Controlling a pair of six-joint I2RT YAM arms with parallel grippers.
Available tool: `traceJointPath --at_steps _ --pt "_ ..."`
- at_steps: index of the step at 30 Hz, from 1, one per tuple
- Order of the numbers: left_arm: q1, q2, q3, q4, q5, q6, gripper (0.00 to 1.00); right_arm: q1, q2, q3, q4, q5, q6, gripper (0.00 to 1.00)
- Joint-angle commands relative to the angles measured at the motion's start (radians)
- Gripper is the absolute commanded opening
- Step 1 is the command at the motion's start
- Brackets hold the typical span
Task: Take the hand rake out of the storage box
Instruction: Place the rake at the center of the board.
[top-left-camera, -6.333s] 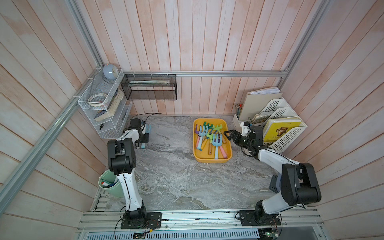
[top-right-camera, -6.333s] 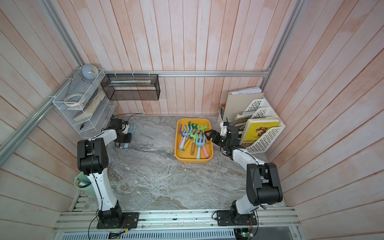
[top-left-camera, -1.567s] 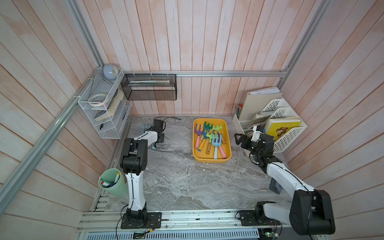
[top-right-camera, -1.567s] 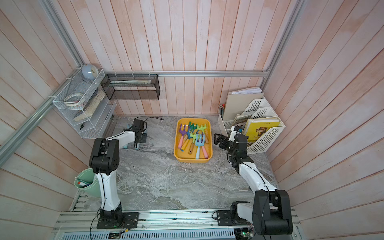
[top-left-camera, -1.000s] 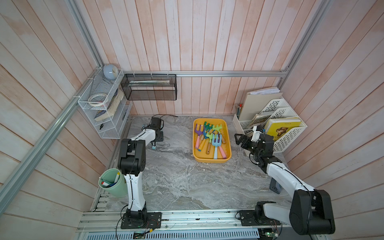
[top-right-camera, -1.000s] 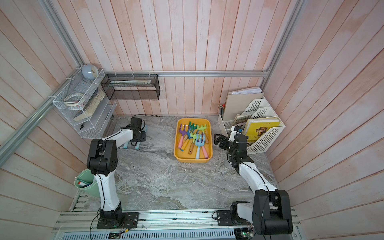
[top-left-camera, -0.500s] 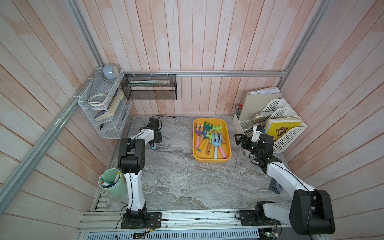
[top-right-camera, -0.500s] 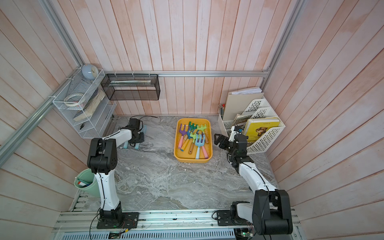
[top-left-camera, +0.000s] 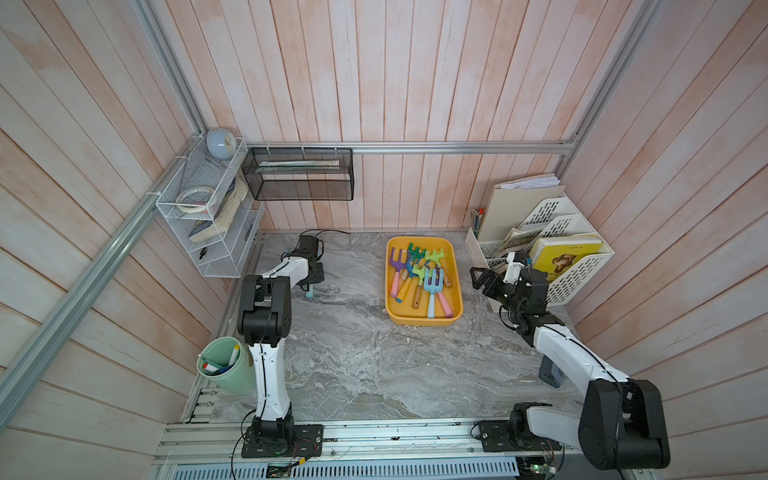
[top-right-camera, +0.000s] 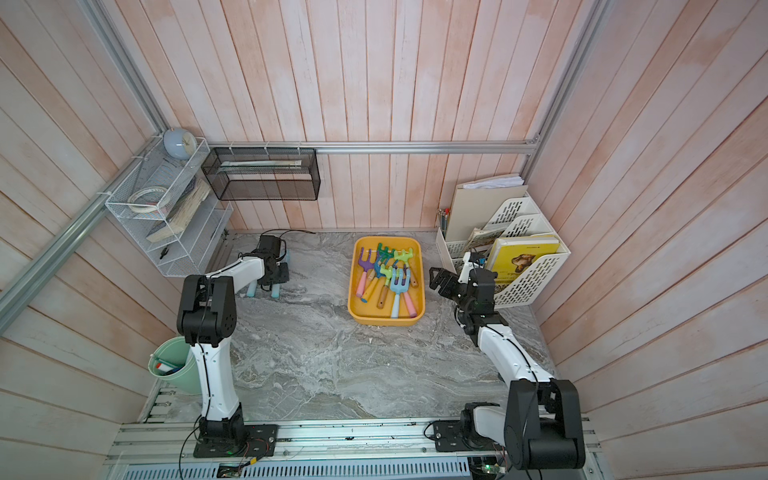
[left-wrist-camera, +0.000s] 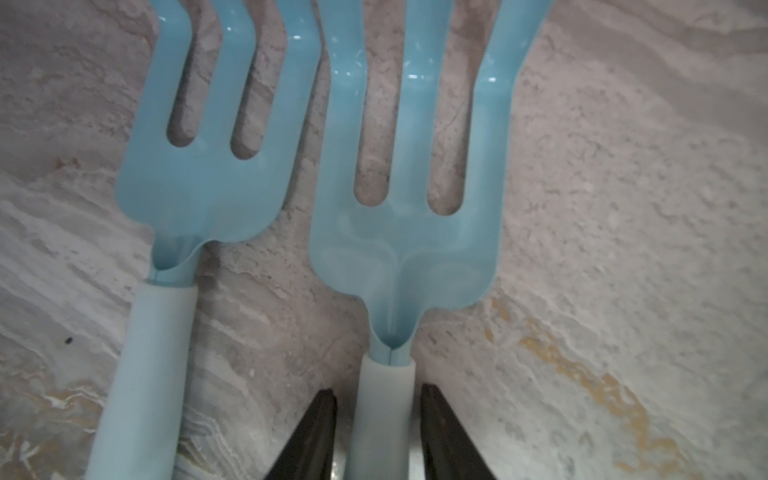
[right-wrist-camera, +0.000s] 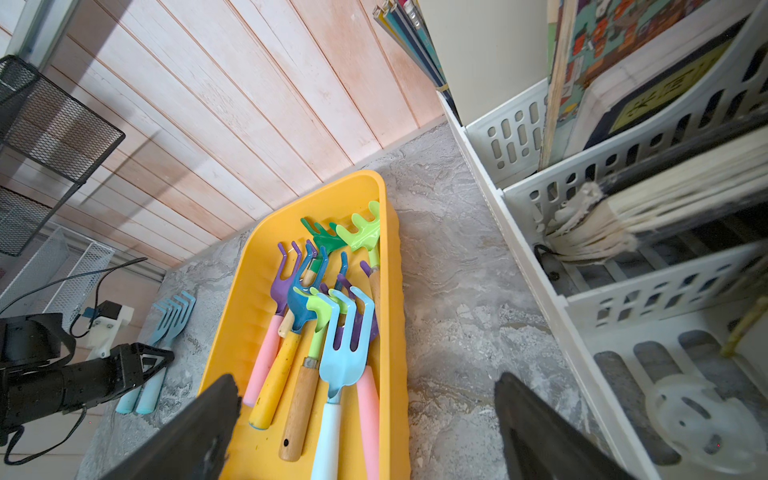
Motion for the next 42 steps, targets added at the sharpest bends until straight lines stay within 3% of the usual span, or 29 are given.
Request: traceJointPath --at_steps 1,9,22,36,42 --pt "0.007 0.009 0.02 -0.037 -0.002 -0.003 0.52 -0.006 -0.003 -0.008 0.002 0.006 0.001 0.98" --pt "0.005 -0.093 -0.008 -0.025 -0.005 -0.004 0.57 -0.006 -0.001 -0.008 0.006 0.003 0.003 0.98" --pt "0.007 -0.058 -0.03 -0.03 0.0 -0.005 0.56 -0.004 -0.001 -0.012 0.009 0.001 0.004 0.98" --pt "0.031 -0.017 -0.043 -0.019 0.023 0.002 0.45 -0.006 -0.001 -0.012 0.01 0.0 0.006 0.98" --pt "0.037 -0.009 -0.042 -0.016 0.027 0.0 0.45 -0.006 0.0 -0.015 0.014 -0.002 0.007 0.98"
